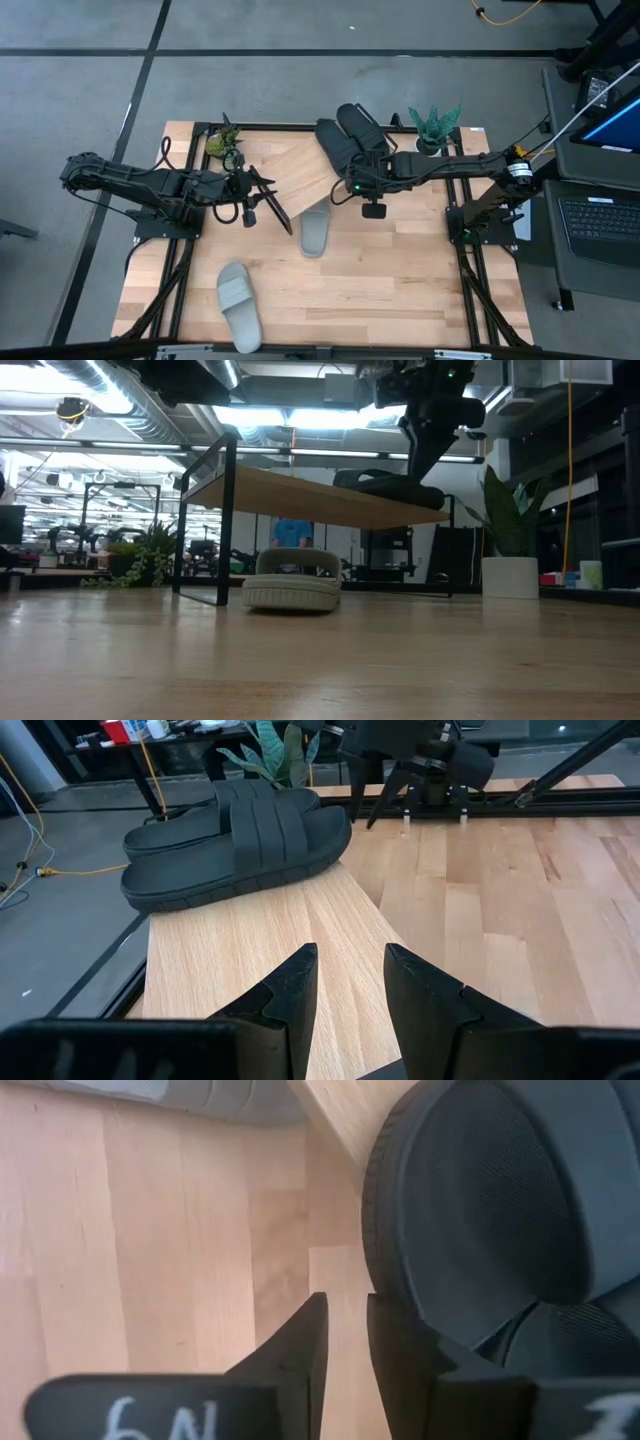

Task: Pick and place slides into the shelf
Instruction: Put the black slipper on the shelf, then put the right gray slipper on the shelf

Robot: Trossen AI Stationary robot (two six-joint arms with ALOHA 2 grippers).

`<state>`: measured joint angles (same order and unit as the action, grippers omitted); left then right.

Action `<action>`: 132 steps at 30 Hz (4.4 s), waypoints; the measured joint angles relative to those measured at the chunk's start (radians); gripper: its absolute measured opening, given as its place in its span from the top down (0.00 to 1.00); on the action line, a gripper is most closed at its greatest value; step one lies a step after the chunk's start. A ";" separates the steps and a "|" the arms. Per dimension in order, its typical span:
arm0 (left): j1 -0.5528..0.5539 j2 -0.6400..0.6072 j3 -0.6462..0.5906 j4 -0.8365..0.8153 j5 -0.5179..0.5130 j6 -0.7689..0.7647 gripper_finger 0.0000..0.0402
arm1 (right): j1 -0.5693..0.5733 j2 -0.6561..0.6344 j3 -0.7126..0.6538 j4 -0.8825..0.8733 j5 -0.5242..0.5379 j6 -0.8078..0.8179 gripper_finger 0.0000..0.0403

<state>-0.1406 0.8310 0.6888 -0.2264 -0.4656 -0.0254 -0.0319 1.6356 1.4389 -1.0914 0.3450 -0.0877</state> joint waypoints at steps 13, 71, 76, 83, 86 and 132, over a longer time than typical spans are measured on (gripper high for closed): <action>0.000 0.000 0.000 0.000 0.000 -0.001 0.73 | 0.010 0.000 0.000 -0.051 -0.008 0.030 0.81; 0.000 0.000 0.000 -0.124 0.027 -0.073 0.73 | 0.264 -0.347 -0.827 1.182 0.046 0.186 0.99; 0.000 0.000 -0.037 -0.089 0.077 -0.080 0.73 | 0.264 -0.324 -0.900 1.394 0.047 0.151 0.99; -0.060 0.000 -0.143 0.036 0.101 -0.120 0.73 | 0.264 -0.209 -0.851 1.441 0.046 0.122 0.99; -0.116 0.000 -0.164 0.057 0.102 -0.126 0.73 | 0.265 -0.147 -0.807 1.439 0.046 0.082 0.99; -0.458 0.000 -0.170 0.045 0.006 -0.202 0.73 | 0.358 0.347 -0.204 1.028 -0.024 0.066 0.60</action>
<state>-0.5983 0.8310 0.5190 -0.1816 -0.4599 -0.2276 0.3257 1.9822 1.2354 -0.0631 0.3214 -0.0222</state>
